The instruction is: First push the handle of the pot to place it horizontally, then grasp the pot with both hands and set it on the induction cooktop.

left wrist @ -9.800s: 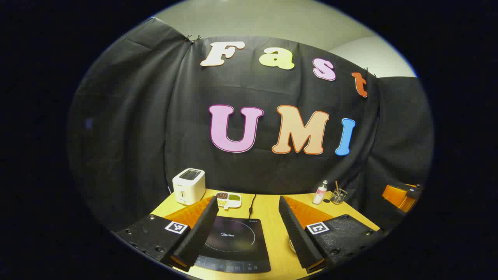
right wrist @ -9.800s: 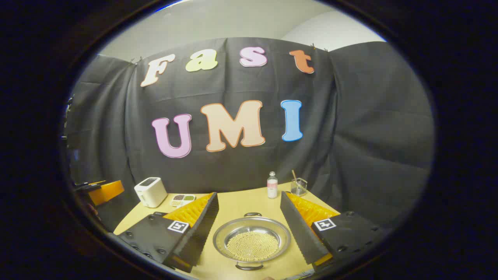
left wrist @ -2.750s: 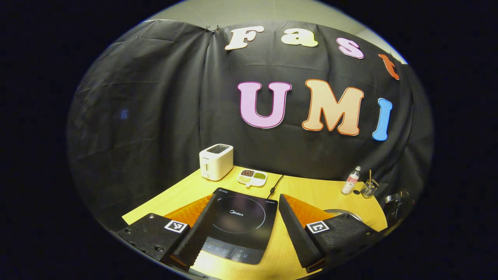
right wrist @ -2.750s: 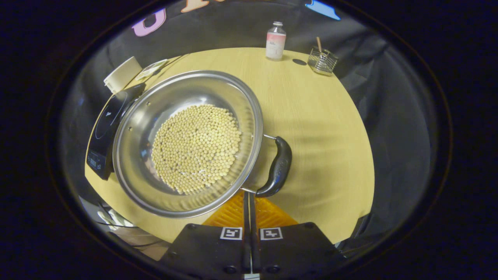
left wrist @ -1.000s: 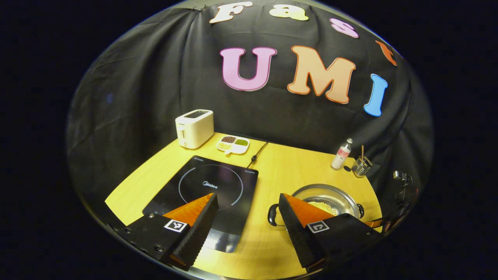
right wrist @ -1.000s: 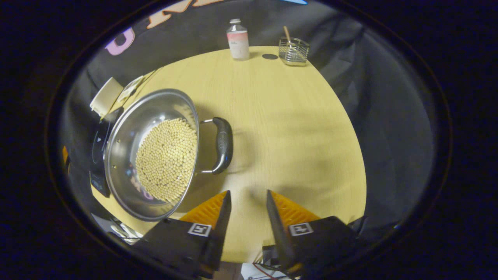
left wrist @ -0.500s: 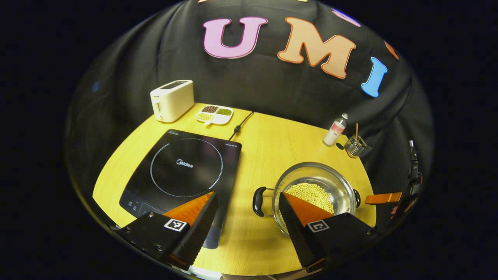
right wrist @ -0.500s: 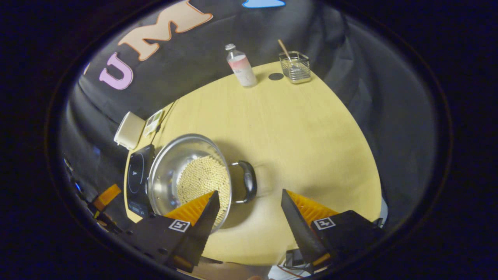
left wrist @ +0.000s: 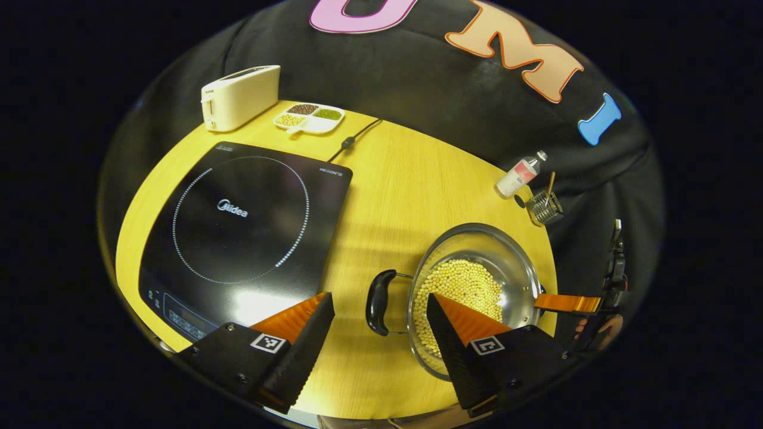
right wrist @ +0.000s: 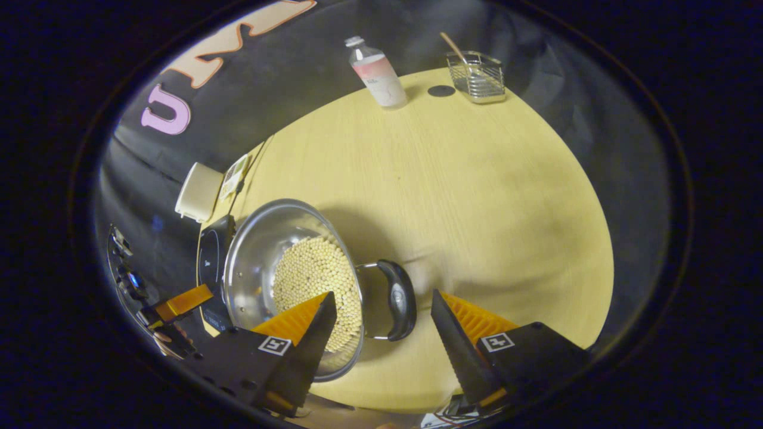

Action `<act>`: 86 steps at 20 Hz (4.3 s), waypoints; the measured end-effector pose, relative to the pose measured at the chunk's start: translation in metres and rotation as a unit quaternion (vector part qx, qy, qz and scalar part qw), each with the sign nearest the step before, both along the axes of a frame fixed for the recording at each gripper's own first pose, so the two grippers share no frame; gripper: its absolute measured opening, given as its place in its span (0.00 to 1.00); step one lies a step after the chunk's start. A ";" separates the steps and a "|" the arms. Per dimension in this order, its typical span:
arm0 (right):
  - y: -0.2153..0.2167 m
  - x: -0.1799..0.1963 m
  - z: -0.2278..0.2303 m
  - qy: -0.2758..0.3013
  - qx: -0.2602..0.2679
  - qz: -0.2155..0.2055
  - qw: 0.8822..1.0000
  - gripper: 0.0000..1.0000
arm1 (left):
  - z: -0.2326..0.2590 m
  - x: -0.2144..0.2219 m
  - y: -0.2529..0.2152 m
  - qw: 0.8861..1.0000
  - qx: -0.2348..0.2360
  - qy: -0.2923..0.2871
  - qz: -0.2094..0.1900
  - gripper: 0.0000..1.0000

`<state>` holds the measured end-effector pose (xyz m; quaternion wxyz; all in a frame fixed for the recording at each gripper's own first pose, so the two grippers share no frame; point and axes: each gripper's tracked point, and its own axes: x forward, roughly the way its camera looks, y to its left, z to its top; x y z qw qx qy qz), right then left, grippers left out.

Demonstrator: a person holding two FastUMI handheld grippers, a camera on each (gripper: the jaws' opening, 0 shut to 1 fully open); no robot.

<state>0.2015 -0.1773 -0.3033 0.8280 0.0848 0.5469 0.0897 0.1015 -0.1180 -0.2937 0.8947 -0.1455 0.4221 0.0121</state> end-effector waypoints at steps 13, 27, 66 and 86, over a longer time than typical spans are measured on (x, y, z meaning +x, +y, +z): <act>0.018 0.005 -0.031 0.051 0.029 0.016 0.998 0.87 | -0.048 0.019 -0.021 0.995 -0.019 0.082 -0.060 0.92; 0.011 0.006 -0.041 0.044 0.002 0.029 0.999 0.55 | -0.062 0.018 -0.014 0.990 0.009 0.126 -0.057 0.59; 0.228 -0.125 0.028 -0.015 -0.010 0.024 1.000 0.55 | 0.049 -0.076 0.196 0.993 0.047 0.080 -0.077 0.56; 0.368 -0.035 0.024 -0.048 -0.020 0.031 0.998 0.48 | 0.066 0.017 0.321 0.995 0.079 0.010 -0.058 0.55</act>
